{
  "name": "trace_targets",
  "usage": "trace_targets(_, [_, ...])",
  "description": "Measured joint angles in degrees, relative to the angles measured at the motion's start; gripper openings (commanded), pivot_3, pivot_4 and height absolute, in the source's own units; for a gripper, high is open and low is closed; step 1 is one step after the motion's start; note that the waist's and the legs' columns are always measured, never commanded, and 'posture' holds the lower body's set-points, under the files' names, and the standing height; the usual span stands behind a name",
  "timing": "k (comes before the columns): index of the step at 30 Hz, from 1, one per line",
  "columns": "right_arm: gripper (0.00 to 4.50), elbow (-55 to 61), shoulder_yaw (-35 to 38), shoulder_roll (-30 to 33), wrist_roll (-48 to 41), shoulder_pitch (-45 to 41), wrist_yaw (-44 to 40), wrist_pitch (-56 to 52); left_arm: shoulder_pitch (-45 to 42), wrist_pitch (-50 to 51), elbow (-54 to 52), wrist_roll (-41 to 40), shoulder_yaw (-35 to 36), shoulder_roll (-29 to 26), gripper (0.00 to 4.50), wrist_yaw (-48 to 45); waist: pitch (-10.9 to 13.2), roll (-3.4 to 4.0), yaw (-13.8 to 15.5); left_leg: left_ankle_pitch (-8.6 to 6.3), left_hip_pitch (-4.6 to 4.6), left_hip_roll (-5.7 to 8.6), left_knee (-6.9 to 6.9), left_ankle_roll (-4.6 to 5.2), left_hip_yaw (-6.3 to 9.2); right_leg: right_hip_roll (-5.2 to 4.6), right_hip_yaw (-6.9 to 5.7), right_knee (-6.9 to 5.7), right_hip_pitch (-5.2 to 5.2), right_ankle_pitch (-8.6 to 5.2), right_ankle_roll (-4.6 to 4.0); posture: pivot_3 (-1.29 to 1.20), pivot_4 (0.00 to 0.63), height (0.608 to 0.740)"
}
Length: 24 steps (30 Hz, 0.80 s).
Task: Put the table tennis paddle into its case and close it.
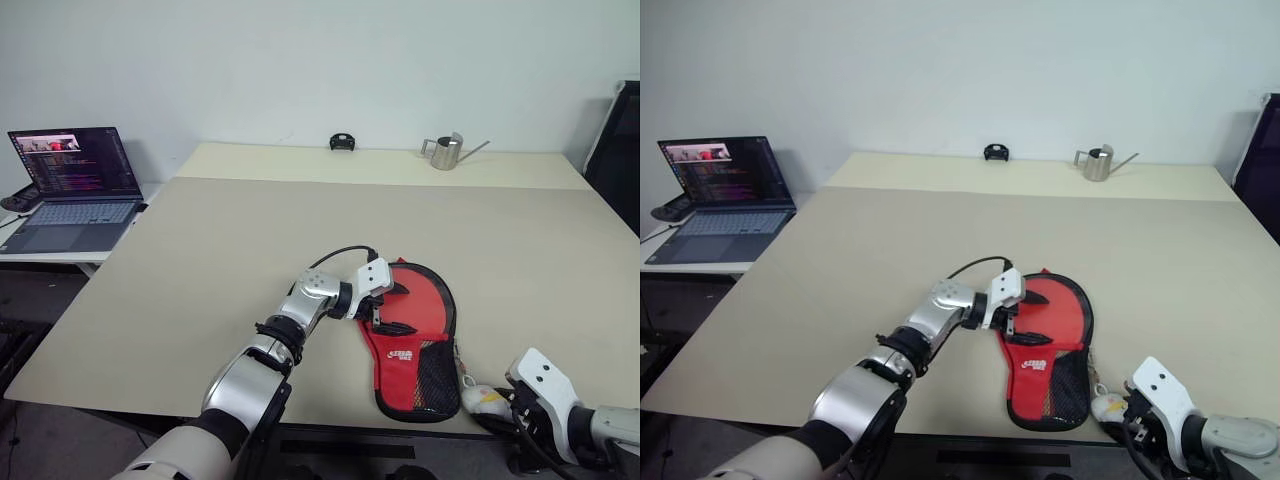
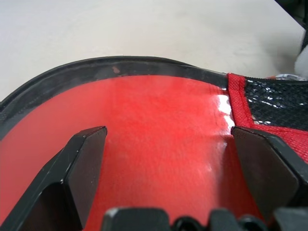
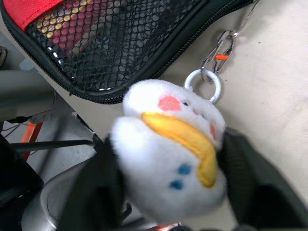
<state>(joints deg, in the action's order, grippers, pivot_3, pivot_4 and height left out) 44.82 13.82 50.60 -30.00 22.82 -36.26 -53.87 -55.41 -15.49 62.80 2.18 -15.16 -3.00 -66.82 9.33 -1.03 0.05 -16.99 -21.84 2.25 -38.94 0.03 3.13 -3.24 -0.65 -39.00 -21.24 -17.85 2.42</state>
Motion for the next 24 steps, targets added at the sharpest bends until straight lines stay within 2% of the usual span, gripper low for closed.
trace_targets(3, [0.79, -0.47, 0.89, 0.01, -0.76, -2.35, -0.69, -0.50, -0.37, 0.00, 0.85, 0.11, 0.02, 0.47, 4.50, -0.07, -0.01, 0.00, -0.02, 0.00, 0.06, 0.01, 0.00, 0.00, 0.00, 0.00, 0.00, 0.00, 0.06, 0.02, 0.03, 0.00, 0.150, 0.740])
trace_targets(6, [0.49, -1.95, 3.35, 0.59, -1.80, -6.05, -1.36, -0.87, -0.51, 0.25, 1.25, 0.20, 0.05, 0.80, 4.50, -0.06, -0.03, -0.02, 0.00, 0.00, 0.07, 0.01, -0.01, 0.01, 0.01, 0.00, -0.01, 0.01, 0.09, 0.03, 0.06, 0.00, 0.150, 0.740])
trace_targets(11, [0.46, -7.64, 6.13, 4.33, -3.37, -15.11, -3.51, -2.13, -0.91, 1.77, 2.29, 0.16, 0.75, 0.90, 4.50, -0.54, -0.09, -0.04, -0.02, 0.00, 0.08, 0.01, -0.01, 0.01, 0.03, 0.00, -0.01, 0.02, 0.09, 0.03, 0.05, 0.00, 0.150, 0.740])
trace_targets(16, [0.46, -13.37, 3.98, 8.49, -2.89, -22.66, -6.74, -1.88, -0.93, 2.63, 2.56, 0.23, 0.87, 0.93, 4.50, -1.30, -0.11, 0.00, 0.00, 0.00, 0.05, 0.01, 0.01, 0.01, 0.04, -0.01, -0.02, 0.06, 0.07, 0.03, 0.05, 0.00, 0.150, 0.740])
trace_targets(21, [0.46, -14.22, 3.36, 12.30, -4.06, -23.65, -12.17, -1.83, -0.95, 2.77, 2.56, 0.26, 0.87, 1.15, 4.50, -1.39, -0.11, -0.01, 0.11, -0.01, 0.01, 0.01, 0.01, 0.02, 0.04, -0.03, -0.02, 0.10, 0.07, 0.03, 0.05, 0.00, 0.150, 0.740])
trace_targets(24, [0.46, -11.53, 5.11, 14.30, -5.50, -19.51, -15.46, -2.23, -1.07, 2.85, 2.71, 0.42, 0.87, 1.48, 4.50, -1.38, -0.12, -0.03, 0.32, -0.01, 0.01, -0.01, 0.01, 0.02, 0.04, -0.03, -0.03, 0.10, 0.08, 0.03, 0.05, 0.00, 0.150, 0.740])
